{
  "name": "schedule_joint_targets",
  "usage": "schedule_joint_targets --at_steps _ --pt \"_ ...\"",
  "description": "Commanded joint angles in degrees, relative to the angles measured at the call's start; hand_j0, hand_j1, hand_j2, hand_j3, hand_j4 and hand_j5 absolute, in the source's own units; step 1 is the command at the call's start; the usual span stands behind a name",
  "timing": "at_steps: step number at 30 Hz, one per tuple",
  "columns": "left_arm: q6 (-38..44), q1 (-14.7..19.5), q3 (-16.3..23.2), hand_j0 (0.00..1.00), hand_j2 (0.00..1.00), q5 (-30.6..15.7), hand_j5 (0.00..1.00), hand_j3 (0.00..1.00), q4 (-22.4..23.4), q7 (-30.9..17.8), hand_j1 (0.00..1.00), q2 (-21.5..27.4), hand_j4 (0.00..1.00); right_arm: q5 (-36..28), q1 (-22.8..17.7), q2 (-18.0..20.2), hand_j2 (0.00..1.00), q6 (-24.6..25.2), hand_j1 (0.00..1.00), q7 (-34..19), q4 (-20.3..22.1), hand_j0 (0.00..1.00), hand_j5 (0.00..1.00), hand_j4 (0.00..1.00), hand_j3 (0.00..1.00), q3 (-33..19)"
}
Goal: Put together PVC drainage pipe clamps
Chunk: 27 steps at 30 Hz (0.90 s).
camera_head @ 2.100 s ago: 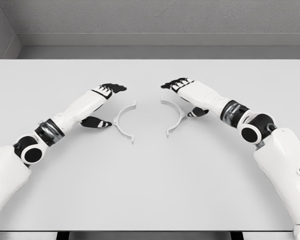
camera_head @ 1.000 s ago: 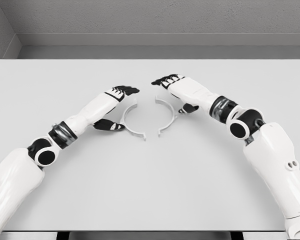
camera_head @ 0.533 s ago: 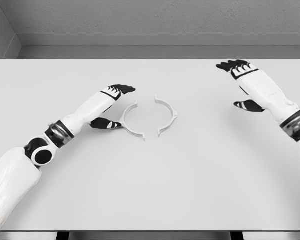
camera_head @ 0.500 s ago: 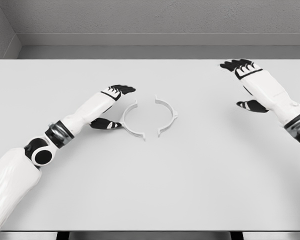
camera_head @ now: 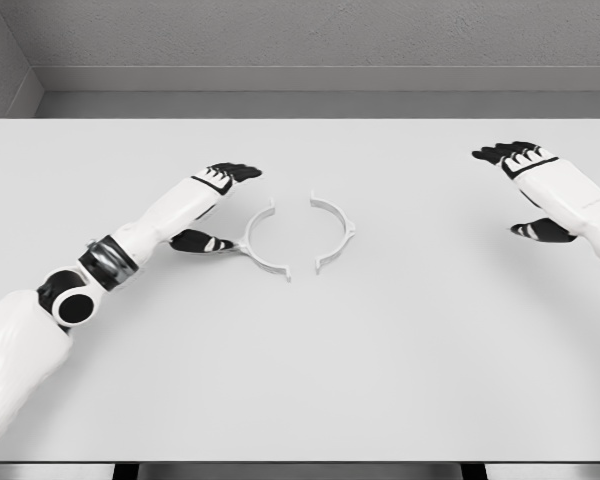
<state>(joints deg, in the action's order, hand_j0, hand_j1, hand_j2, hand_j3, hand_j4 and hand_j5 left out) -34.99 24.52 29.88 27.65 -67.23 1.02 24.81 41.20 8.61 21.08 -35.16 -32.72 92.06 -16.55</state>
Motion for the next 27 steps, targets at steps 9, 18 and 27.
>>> schedule_joint_targets --at_steps 9,18,27 --pt "-0.01 0.79 0.18 1.0 1.0 0.13 1.0 1.0 1.93 0.03 1.0 -0.37 1.0 -0.42 -0.44 0.89 1.0 0.16 1.0 -0.33 -0.04 1.0 1.0 1.0 1.0 -1.91" --pt "-0.01 0.62 0.18 1.0 1.0 0.13 1.0 1.0 1.76 0.03 1.0 -2.13 1.0 -0.42 -0.44 1.07 1.0 0.16 1.0 -0.33 -0.04 1.0 1.0 1.0 1.0 -1.12" --pt "-0.01 0.26 0.09 1.0 1.0 0.13 1.0 1.0 1.49 0.03 1.0 -3.01 1.0 -0.42 -0.44 0.98 1.0 0.16 1.0 -0.33 0.05 1.0 1.0 1.0 1.0 -1.03"
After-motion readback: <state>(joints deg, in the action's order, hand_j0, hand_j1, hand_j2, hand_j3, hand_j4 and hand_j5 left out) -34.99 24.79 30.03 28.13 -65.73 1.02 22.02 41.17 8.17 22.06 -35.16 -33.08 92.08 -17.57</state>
